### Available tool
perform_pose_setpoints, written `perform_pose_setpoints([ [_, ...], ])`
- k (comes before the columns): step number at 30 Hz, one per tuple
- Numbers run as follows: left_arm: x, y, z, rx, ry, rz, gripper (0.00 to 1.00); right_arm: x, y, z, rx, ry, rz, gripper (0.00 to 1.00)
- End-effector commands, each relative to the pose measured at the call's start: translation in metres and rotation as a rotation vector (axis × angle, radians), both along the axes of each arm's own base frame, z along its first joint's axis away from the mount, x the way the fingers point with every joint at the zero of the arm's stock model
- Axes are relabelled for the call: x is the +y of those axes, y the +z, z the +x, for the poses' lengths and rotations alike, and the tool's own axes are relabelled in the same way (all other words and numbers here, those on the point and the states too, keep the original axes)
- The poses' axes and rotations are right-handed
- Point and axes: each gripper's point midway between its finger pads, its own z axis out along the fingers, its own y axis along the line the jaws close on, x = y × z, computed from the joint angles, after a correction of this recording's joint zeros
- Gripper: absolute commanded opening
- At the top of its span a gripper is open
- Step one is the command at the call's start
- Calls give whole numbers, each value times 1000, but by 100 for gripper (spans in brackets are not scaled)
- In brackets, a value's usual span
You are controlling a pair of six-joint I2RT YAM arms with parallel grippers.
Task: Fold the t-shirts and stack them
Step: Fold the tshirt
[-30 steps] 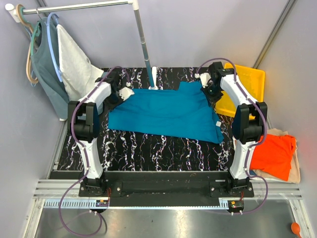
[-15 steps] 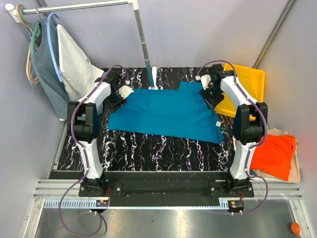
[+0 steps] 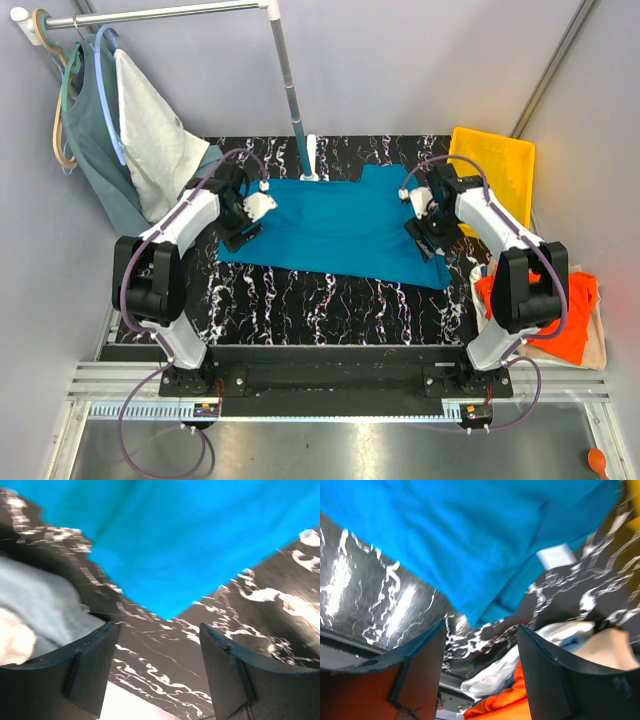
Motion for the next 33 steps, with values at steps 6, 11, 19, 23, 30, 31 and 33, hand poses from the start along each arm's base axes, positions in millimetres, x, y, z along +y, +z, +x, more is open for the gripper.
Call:
perform_pose_setpoints([
  [6, -7, -25, -12, 48, -60, -29, 73, -1, -17, -49, 64, 39, 15, 70],
  [11, -7, -33, -8, 61, -64, -26, 73, -4, -26, -53, 79, 51, 1, 69],
  [19, -8, -40, 1, 68, -61, -21, 72, -1, -37, -41, 85, 50, 3, 68],
  [23, -11, -34, 8, 49, -59, -34, 73, 2, -36, -33, 77, 48, 13, 68],
  [30, -18, -20, 25, 0, -55, -61, 73, 5, -35, -7, 11, 37, 11, 67],
  [31, -18, -17, 33, -22, -51, -60, 73, 5, -36, -4, 8, 34, 11, 67],
  [33, -20, -23, 39, -19, -41, -59, 73, 7, -36, 5, -10, 24, 14, 68],
])
